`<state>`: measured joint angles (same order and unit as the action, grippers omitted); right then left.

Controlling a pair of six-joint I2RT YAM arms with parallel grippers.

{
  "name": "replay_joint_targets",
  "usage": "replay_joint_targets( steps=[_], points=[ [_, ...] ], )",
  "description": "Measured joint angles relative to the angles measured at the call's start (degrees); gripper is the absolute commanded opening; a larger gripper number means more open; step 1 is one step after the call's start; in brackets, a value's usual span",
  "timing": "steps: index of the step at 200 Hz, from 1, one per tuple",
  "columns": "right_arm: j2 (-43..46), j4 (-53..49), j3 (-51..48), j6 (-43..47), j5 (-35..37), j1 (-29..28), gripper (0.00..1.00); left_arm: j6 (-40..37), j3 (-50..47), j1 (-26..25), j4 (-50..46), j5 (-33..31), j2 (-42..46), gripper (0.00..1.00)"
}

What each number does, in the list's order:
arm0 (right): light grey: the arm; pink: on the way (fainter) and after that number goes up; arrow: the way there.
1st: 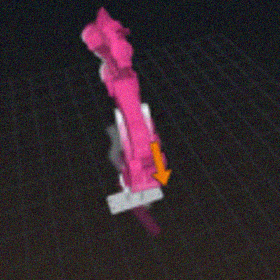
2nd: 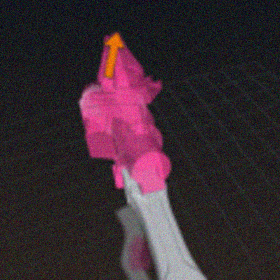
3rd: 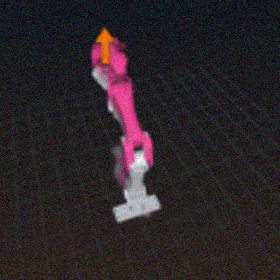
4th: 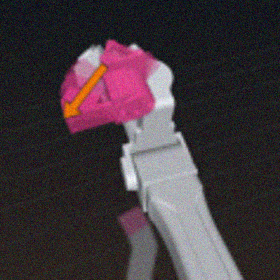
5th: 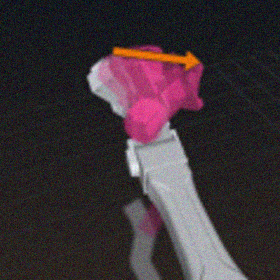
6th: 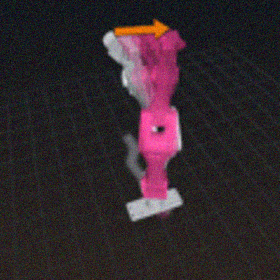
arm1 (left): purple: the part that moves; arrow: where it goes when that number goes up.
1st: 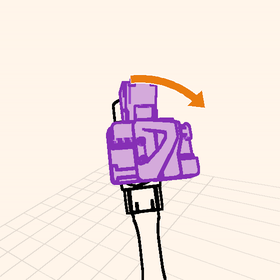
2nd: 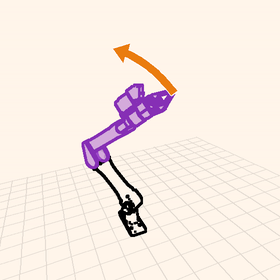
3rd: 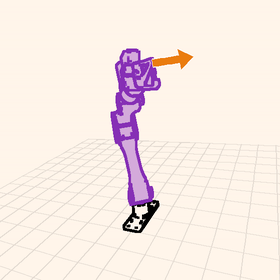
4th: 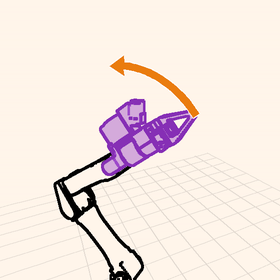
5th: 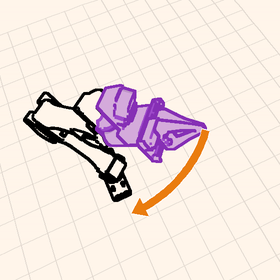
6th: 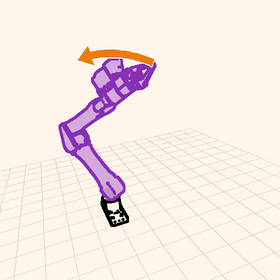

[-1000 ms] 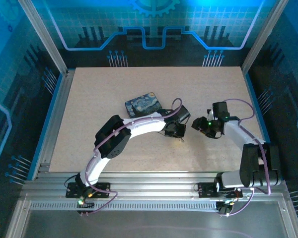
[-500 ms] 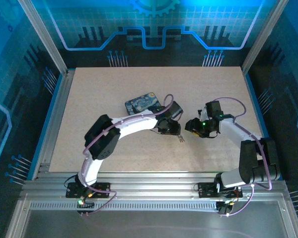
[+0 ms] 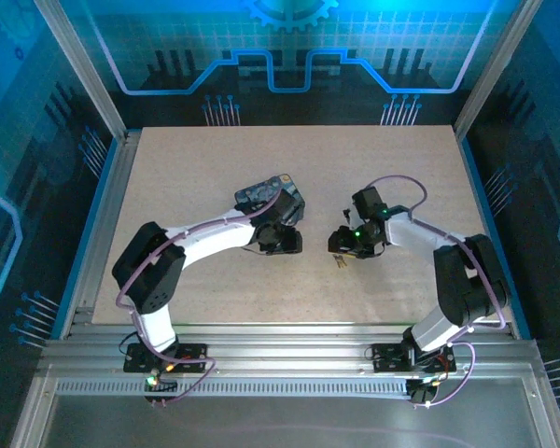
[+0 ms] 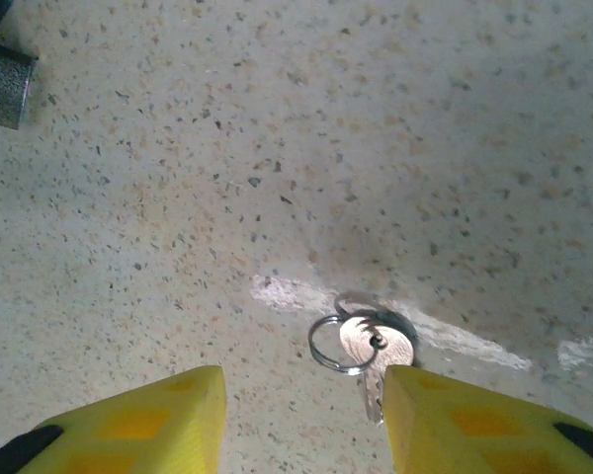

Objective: Unlock the padlock with the key

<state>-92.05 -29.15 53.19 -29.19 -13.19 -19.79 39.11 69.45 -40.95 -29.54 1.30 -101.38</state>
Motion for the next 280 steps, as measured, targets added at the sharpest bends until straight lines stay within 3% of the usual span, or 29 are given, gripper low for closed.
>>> replay_joint_targets(
  steps=[48,82,120,162,216,280],
  points=[
    [-4.26,-2.82,2.64,2.45,5.90,-1.86,0.45,0.00,-2.95,0.52,1.38,-0.02,3.98,0.44],
    [-6.99,-4.74,4.39,3.78,9.01,-3.21,0.39,-0.02,-3.30,0.98,1.90,-0.02,4.48,0.44],
    [-7.30,-5.38,4.66,3.56,12.31,-4.26,0.23,-0.02,-4.63,1.49,2.49,-0.07,4.90,0.43],
    [-7.67,-6.05,5.01,2.32,13.77,-4.22,0.14,-0.02,-5.16,1.86,2.54,-0.07,5.79,0.43],
    [-7.39,-6.47,5.29,1.20,11.87,-3.78,0.31,0.00,-7.06,1.86,3.10,0.04,7.69,0.43],
    [-1.29,-11.08,5.31,3.61,12.72,-5.18,0.37,0.59,-7.74,1.86,3.37,0.04,8.28,0.43]
  ],
)
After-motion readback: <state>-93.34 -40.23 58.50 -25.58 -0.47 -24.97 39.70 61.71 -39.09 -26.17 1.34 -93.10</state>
